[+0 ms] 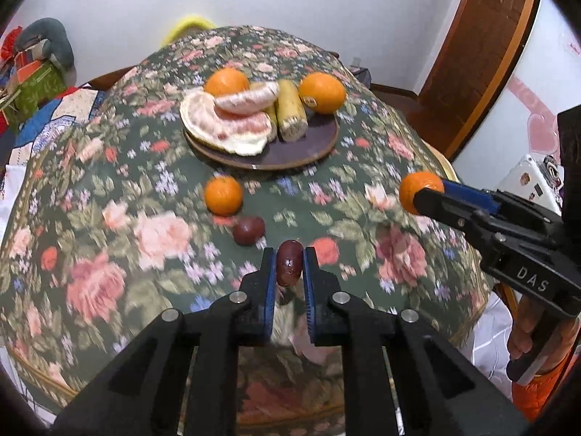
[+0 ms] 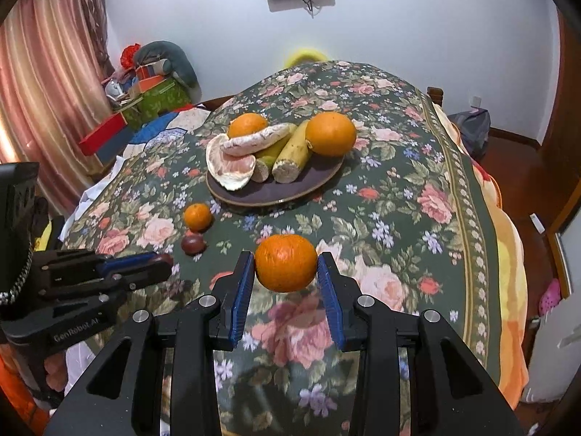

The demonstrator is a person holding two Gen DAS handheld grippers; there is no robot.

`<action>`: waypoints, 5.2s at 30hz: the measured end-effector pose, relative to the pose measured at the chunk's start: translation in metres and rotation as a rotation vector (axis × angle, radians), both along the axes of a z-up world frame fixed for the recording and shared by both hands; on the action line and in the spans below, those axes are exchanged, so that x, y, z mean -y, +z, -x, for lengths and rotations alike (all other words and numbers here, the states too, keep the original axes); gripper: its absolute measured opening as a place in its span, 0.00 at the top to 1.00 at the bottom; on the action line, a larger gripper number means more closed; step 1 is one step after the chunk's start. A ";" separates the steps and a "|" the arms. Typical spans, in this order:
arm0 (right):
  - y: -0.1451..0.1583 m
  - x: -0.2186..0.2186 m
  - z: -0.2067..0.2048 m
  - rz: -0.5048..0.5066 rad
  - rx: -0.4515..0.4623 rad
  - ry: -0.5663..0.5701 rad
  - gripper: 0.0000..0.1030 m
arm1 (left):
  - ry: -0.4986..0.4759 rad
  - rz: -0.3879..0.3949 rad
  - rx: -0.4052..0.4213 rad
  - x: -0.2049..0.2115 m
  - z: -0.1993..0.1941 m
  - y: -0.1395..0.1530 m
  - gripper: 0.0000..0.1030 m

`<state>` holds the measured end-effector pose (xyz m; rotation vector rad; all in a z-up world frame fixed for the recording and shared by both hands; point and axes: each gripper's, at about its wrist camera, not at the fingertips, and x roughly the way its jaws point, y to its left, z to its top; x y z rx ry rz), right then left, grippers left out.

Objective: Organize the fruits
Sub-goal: 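Carry the mandarin toward the plate with the right gripper while the left carries the date, then place the mandarin on the plate with the right gripper while the left places the date, then grasp a second date with the right gripper while the left grasps another mandarin, then place the date on the plate with the right gripper while the left places the mandarin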

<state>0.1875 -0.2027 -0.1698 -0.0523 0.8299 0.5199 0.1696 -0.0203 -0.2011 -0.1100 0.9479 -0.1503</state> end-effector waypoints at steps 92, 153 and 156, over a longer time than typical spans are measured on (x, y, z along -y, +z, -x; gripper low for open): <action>0.026 -0.033 -0.071 -0.017 0.046 0.016 0.64 | 0.020 -0.008 0.119 -0.023 -0.073 0.038 0.79; -0.024 -0.060 -0.052 0.023 -0.057 0.065 0.75 | 0.066 -0.021 -0.006 -0.059 -0.047 -0.024 0.53; -0.023 -0.048 -0.056 0.018 -0.054 0.038 0.75 | 0.055 -0.017 -0.015 -0.052 -0.054 -0.029 0.53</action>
